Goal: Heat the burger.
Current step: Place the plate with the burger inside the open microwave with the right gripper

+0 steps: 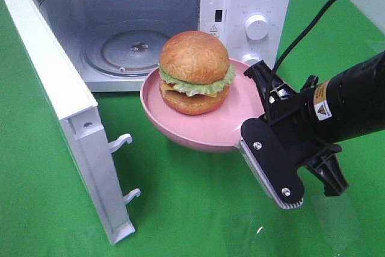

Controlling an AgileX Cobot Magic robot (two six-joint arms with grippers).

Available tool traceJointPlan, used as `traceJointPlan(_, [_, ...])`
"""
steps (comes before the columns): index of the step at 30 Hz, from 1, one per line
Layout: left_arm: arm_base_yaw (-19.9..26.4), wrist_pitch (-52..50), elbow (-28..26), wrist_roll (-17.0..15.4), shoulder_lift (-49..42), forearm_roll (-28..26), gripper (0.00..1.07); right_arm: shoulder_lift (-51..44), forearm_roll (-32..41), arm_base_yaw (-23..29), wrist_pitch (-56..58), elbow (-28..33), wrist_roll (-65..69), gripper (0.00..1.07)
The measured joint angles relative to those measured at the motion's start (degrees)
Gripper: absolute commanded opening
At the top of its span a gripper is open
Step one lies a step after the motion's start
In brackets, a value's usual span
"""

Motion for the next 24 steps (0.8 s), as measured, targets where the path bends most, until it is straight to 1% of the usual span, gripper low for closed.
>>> traceJointPlan(1, [0.0,0.0,0.0,0.0,0.0,0.0,0.98,0.0,3.32,-0.29,0.0,0.0,-2.75,0.0])
traceJointPlan(2, [0.0,0.0,0.0,0.0,0.0,0.0,0.98,0.0,3.32,-0.29,0.0,0.0,-2.75,0.0])
traceJointPlan(3, [0.0,0.0,0.0,0.0,0.0,0.0,0.98,0.0,6.25,-0.63,0.29,-0.52,-5.5,0.0])
traceJointPlan(6, [0.0,0.0,0.0,0.0,0.0,0.0,0.98,0.0,8.08,-0.63,0.17,-1.15,-8.31,0.0])
traceJointPlan(12, [0.0,0.0,0.0,0.0,0.0,0.0,0.98,0.69,8.48,-0.63,0.06,-2.46,-9.8,0.0])
traceJointPlan(17, [0.0,0.0,0.0,0.0,0.0,0.0,0.98,3.9,8.71,-0.52,0.0,-4.93,-9.85,0.0])
traceJointPlan(22, [0.0,0.0,0.0,0.0,0.0,0.0,0.98,7.33,8.71,2.18,-0.06,-8.08,-9.91,0.0])
traceJointPlan(24, [0.0,0.0,0.0,0.0,0.0,0.0,0.98,8.02,8.71,2.52,-0.06,-8.77,-10.03,0.0])
